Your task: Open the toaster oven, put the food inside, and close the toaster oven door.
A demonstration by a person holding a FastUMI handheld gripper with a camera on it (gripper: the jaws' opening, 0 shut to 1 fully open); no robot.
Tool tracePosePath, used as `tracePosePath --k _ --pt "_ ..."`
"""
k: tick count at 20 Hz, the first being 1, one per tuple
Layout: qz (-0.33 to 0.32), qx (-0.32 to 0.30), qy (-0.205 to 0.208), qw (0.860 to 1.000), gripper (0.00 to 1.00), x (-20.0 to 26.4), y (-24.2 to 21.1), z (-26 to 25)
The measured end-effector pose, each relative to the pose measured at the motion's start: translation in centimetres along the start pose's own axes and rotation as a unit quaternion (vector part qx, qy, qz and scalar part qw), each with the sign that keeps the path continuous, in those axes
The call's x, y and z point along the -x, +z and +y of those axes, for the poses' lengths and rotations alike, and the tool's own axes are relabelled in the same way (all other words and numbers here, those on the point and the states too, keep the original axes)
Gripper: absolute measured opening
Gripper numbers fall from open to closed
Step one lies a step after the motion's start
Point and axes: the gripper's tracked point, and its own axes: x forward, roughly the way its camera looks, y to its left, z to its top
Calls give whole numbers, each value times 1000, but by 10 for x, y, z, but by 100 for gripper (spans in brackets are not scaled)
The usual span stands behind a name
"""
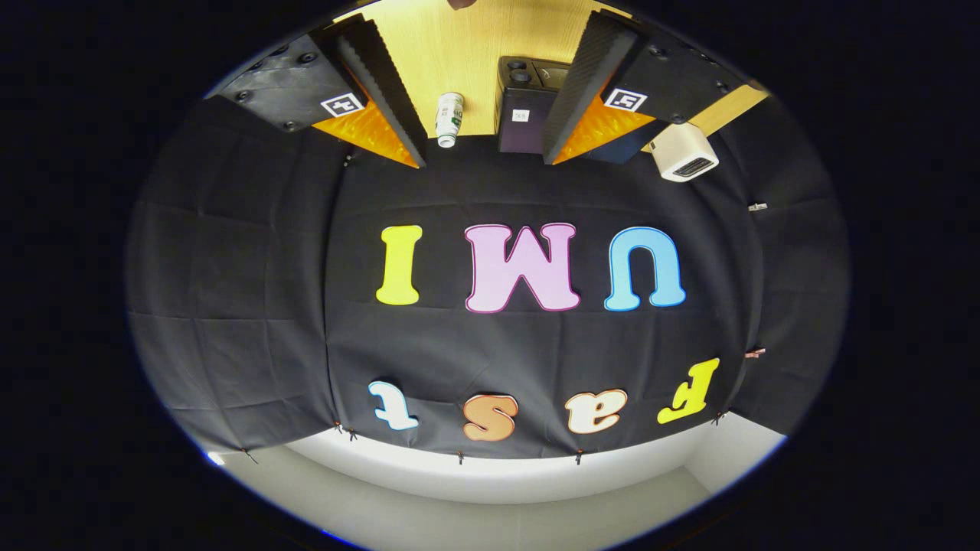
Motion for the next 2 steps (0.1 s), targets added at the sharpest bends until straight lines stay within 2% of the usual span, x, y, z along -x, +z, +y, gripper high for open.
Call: tracePosePath --k 2 --pt "-4 6 -2 1000 98 0 1 0"
